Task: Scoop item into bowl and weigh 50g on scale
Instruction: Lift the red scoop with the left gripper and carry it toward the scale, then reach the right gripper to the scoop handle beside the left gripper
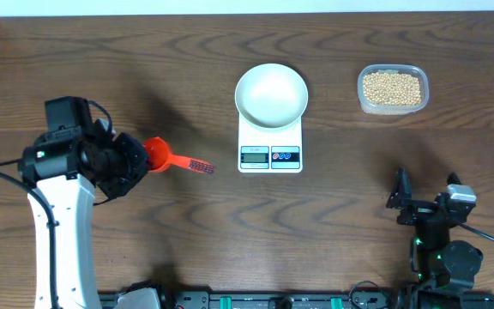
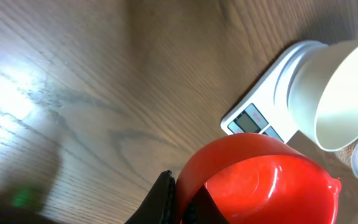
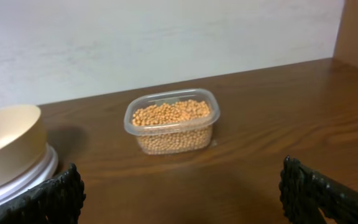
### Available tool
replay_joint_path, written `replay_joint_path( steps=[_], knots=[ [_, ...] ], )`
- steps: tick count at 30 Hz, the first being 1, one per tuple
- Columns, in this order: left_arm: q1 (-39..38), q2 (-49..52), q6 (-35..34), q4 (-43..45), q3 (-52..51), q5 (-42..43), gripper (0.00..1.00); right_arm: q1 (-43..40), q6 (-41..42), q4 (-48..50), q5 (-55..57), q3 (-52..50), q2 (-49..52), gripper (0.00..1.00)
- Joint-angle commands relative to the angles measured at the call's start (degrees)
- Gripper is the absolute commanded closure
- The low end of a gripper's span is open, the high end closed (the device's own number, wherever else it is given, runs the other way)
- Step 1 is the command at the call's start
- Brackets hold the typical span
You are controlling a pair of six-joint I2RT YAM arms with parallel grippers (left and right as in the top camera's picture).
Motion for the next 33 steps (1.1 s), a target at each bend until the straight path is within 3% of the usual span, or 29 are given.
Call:
replay_joint_path(
  steps=[1,11,16,21,26,33],
  knots=[
    [-2.93,-0.31,-0.04,0.46,0.42,0.68,0.93,0.72,0.83,-0.11,5.25,-0.2,-0.33,0.01],
    [-10.23,-0.28,-0.09,4.98,0.42,0.68,0.93,0.72,1.75,-0.81,-0.44,-0.2,-0.24,0.01],
    [-10.4,-0.24,-0.09,5.97,0.42,0.66,0.93,0.74,14.67,-0.66,-2.32,-0.2,0.94,0.01],
    [-10.4,-0.22,-0.09,6.47,0.37,0.66,0.93,0.87,18.01,1.07,-11.58,-0.2,4.13,0.01],
    [-10.4,-0.22,-0.11,6.88,0.35,0.66,0.93,0.87,15.85,11.63,-26.64,0.98,10.34,0.01],
    [-10.4,-0.2,-1.2,6.93,0.33,0.63,0.93,0.87,15.8,12.66,-37.86,13.51,26.84,0.01]
  ],
)
